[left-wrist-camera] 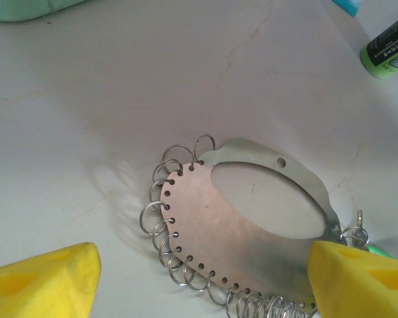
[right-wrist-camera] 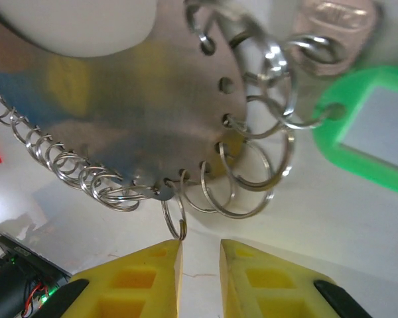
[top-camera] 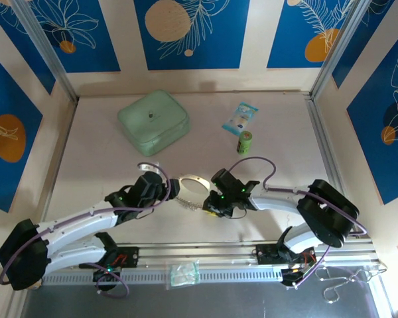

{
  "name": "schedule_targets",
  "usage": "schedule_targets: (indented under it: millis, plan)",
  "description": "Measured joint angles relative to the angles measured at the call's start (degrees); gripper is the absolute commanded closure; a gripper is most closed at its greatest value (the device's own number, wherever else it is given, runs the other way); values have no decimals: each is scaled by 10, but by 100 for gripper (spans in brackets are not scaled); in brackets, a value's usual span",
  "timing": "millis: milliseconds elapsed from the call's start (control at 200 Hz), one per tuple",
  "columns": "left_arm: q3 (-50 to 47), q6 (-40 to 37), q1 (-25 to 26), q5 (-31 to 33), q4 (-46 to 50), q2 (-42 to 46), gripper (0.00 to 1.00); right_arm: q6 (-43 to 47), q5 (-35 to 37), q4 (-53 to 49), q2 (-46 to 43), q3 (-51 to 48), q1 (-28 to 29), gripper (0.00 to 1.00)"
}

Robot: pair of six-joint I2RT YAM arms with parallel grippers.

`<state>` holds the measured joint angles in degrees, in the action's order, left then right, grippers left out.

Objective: Put the keys on the keyring

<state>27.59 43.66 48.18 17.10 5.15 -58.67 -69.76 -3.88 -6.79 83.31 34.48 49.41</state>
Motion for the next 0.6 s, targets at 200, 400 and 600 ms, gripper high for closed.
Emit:
schedule_targets:
  millis: [200, 400, 600]
  plan:
    - [-8, 0, 0, 1, 0, 7, 19, -2, 5, 10, 11, 4, 1, 79]
    - [-8, 0, 0, 2, 0, 7, 19, -4, 11, 17, 21, 8, 1, 84]
    - [-8, 0, 0, 2, 0, 7, 19, -3, 16, 23, 20, 8, 0, 95]
